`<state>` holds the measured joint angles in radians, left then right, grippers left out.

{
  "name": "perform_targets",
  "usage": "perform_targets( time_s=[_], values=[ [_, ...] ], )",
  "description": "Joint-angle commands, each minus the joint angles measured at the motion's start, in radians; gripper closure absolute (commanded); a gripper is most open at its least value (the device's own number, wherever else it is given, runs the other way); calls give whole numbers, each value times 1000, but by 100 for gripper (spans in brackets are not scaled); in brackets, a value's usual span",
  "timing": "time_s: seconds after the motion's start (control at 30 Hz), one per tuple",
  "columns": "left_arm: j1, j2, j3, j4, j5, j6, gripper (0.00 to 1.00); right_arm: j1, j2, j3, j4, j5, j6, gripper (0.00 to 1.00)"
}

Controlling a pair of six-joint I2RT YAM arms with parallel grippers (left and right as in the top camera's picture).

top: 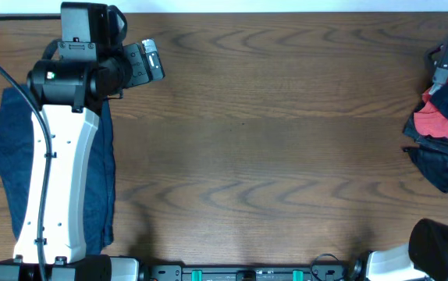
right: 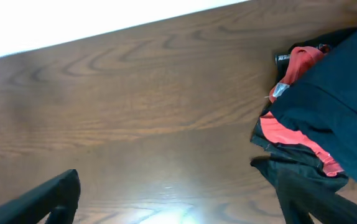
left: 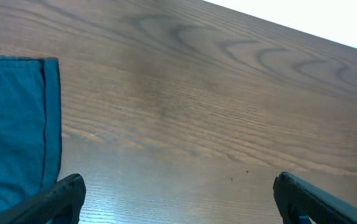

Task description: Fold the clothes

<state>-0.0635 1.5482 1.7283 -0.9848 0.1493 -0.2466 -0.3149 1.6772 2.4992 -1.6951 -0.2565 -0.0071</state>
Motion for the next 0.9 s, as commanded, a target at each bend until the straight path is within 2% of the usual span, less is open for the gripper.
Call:
perform_targets(
  time_s=[0.0, 0.13, 0.27, 0.47, 0.7, 0.87],
  values=[
    [0, -6, -2, -2, -16, 7, 2, 15, -28, 0, -2, -3, 40, 1],
    [0, -6, -2, -2, -16, 7, 2, 15, -44, -1, -3, -44, 38, 1],
    [0, -6, -2, -3, -17, 7, 2, 48, -61, -3, -3, -243, -123, 1],
    [0, -6, -2, -18, -108, 7, 2, 168, -154, -30, -3, -198, -121, 1],
    [0, -6, -2, -25, -110, 7, 2, 261, -307, -170, -3, -196, -121, 1],
    [0, -6, -2, -25, -110, 6, 2, 274, -390, -279, -3, -187, -122, 1]
  ],
)
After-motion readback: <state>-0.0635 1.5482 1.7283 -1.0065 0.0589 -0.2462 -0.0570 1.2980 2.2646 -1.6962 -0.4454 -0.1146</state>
